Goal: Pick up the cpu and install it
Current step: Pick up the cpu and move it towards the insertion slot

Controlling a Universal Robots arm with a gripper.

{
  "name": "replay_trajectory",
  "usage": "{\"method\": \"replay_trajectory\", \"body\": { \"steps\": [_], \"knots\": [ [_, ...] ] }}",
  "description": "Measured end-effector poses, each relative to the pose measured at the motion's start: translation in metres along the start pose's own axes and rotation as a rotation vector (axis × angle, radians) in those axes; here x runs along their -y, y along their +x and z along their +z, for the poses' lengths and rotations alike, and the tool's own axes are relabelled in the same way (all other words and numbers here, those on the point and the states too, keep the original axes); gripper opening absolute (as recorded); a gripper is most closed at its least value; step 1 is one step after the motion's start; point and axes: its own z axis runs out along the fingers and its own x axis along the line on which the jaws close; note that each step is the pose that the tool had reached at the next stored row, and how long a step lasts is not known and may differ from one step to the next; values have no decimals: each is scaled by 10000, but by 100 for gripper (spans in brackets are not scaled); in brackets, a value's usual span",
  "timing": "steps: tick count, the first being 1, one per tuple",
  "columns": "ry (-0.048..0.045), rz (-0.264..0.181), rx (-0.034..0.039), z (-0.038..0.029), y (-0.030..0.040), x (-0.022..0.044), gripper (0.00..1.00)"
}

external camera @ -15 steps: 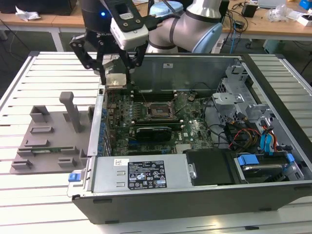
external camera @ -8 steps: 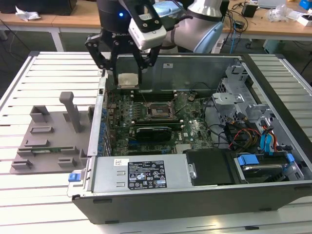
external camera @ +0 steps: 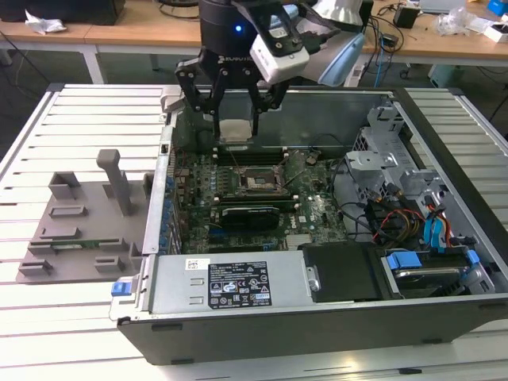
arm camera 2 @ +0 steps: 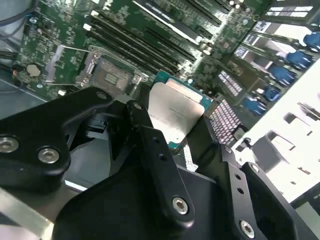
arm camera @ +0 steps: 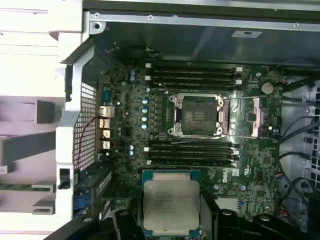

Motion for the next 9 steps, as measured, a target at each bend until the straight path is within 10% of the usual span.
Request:
{"method": "replay_trajectory", "body": {
  "steps": [9],
  "knots": [
    [5,0,-33,78,-229,-169,55]
  ]
}}
